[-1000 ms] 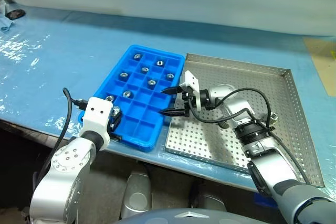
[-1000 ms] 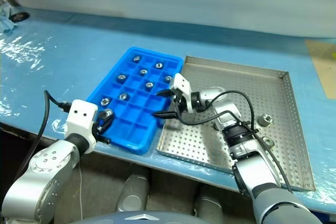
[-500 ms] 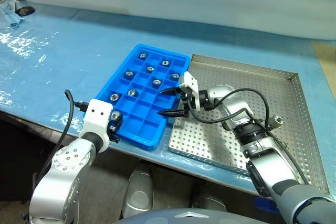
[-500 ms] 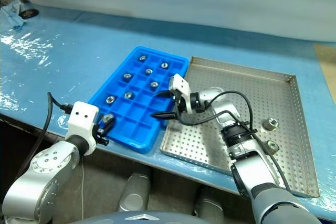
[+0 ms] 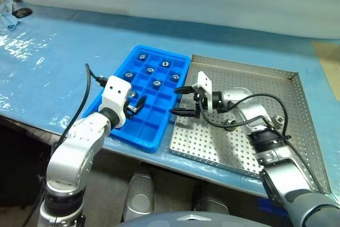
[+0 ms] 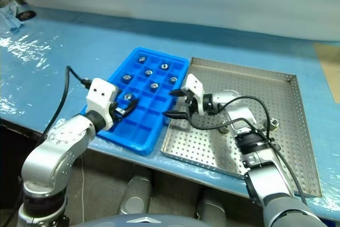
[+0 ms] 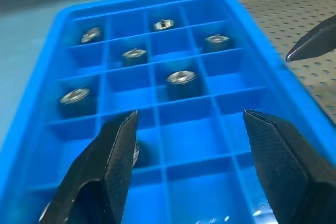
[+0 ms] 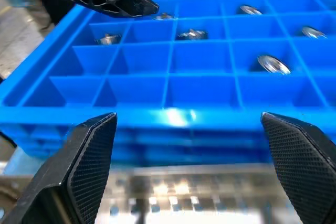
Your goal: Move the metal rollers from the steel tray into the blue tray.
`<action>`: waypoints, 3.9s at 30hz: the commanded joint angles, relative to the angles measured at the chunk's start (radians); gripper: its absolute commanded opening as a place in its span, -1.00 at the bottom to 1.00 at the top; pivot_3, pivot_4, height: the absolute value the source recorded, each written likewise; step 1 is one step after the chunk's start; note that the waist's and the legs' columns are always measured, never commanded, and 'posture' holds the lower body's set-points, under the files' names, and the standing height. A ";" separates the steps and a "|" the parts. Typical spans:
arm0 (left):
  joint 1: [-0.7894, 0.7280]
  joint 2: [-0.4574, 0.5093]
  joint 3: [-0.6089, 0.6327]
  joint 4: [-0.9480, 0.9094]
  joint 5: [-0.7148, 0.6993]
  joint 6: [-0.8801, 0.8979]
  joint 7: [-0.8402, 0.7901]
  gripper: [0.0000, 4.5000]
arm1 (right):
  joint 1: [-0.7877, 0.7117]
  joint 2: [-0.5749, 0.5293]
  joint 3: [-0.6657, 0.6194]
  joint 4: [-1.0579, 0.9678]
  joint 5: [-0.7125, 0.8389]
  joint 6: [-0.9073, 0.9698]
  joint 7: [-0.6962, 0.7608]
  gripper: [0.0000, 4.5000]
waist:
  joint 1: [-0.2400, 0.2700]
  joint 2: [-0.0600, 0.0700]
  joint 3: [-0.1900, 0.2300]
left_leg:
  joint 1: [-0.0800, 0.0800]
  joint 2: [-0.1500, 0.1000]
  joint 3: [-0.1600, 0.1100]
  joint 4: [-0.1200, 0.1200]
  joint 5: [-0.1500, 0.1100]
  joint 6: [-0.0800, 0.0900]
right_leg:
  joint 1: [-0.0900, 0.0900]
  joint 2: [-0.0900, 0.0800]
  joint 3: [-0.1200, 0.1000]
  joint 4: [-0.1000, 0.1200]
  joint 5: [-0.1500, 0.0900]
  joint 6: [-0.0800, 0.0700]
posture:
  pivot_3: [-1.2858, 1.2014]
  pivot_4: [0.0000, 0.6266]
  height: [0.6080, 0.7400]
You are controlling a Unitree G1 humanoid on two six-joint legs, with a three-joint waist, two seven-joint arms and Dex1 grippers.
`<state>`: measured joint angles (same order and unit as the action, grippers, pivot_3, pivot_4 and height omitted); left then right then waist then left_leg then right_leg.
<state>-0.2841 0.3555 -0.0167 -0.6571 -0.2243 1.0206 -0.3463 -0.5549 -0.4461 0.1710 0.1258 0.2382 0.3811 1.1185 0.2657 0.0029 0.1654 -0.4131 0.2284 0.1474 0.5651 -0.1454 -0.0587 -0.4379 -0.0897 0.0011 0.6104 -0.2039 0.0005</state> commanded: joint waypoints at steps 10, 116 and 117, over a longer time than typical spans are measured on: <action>-0.315 0.007 -0.151 0.450 -0.007 -0.331 -0.248 0.49 | 0.248 -0.111 -0.194 -0.419 0.090 0.215 -0.228 1.00 | -0.159 0.000 0.000 | 0.003 -0.003 0.001 0.001 0.001 -0.001 | 0.000 0.000 0.001 0.004 0.000 0.001 | -0.05 -0.52 1.00; 0.331 0.203 0.116 -0.078 -0.134 -0.342 -0.260 0.50 | -0.370 0.268 0.175 0.251 -0.064 0.027 -0.120 -0.29 | -0.101 0.000 0.000 | 0.005 0.001 0.001 -0.004 0.000 0.001 | -0.001 0.000 -0.001 0.006 -0.002 -0.003 | 0.41 -0.52 1.00; 0.347 0.203 0.122 -0.093 -0.136 -0.337 -0.249 0.50 | -0.378 0.278 0.184 0.270 -0.074 0.017 -0.113 -0.29 | -0.093 0.000 0.000 | 0.004 0.001 0.001 -0.004 0.000 0.000 | -0.002 0.000 -0.001 0.006 -0.002 -0.003 | 0.42 -0.52 1.00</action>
<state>0.0495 0.5557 0.0772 -0.6906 -0.3494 0.6809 -0.6138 -0.8955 -0.1787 0.3492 0.3920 0.1711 0.4339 0.9864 0.1728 0.0028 0.1652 -0.4099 0.2297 0.1478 0.5615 -0.1457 -0.0583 -0.4402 -0.0900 0.0001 0.6165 -0.2059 -0.0026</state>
